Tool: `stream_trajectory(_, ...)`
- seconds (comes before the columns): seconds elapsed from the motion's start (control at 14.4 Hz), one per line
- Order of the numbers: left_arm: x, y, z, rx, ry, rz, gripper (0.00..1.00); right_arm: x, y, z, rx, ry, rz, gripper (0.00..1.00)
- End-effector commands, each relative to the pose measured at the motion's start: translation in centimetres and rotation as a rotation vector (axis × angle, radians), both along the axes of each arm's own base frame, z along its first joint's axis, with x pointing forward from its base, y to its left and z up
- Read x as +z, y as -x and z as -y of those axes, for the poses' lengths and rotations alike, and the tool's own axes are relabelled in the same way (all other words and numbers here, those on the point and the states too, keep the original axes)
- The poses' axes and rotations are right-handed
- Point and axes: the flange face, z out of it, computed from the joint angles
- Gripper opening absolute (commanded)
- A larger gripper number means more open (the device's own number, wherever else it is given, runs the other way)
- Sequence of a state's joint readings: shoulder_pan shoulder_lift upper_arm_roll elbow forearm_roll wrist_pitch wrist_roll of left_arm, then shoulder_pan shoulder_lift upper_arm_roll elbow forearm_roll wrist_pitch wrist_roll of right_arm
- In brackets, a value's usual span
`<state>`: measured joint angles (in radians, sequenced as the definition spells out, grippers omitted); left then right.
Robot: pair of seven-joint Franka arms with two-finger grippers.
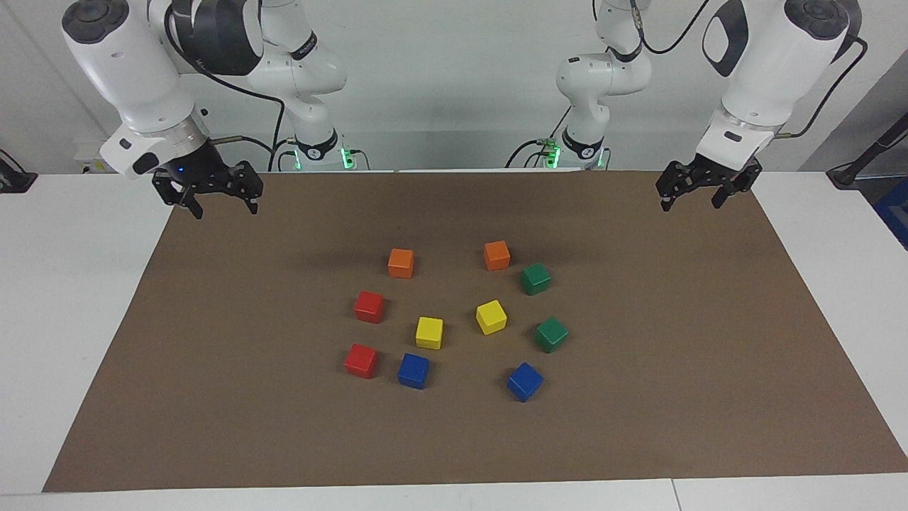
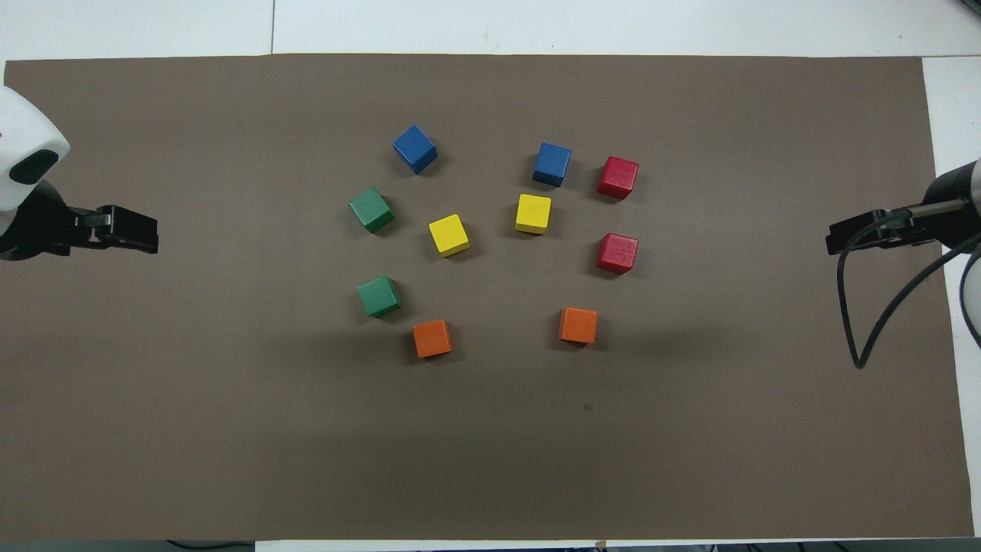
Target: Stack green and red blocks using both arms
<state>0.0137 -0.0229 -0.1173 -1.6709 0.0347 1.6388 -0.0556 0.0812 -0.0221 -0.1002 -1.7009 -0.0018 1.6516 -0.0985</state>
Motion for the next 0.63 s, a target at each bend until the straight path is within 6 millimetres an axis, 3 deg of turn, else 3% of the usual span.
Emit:
stream_trajectory(0.0, 0.3, 0.0, -0.3, -0.01, 0.011, -0.011, 1.0, 0.5, 0.6, 0.1, 0.021, 0.021, -0.001, 1.0)
stream_trajectory(0.21, 0.2, 0.1, -0.3, 0.0, 0.013, -0.009, 1.0, 0.5, 0.5, 0.3, 0.017, 0.026, 0.008, 1.0)
stream_trajectory(0.35, -0.2, 0.1, -0.3, 0.117, 0.029, 0.007, 1.0, 0.5, 0.5, 0.3, 0.016, 0.027, 0.007, 1.0)
stream_trajectory(0.42, -0.9, -0.4, 0.5, 0.159, 0.035, 0.039, 1.0, 0.5, 0.5, 0.3, 0.016, 0.027, 0.007, 1.0)
stream_trajectory(0.56, -3.9, -1.2, 2.7, 0.146, 0.04, 0.041, 1.0, 0.5, 0.6, 0.3, 0.016, 0.027, 0.002, 1.0)
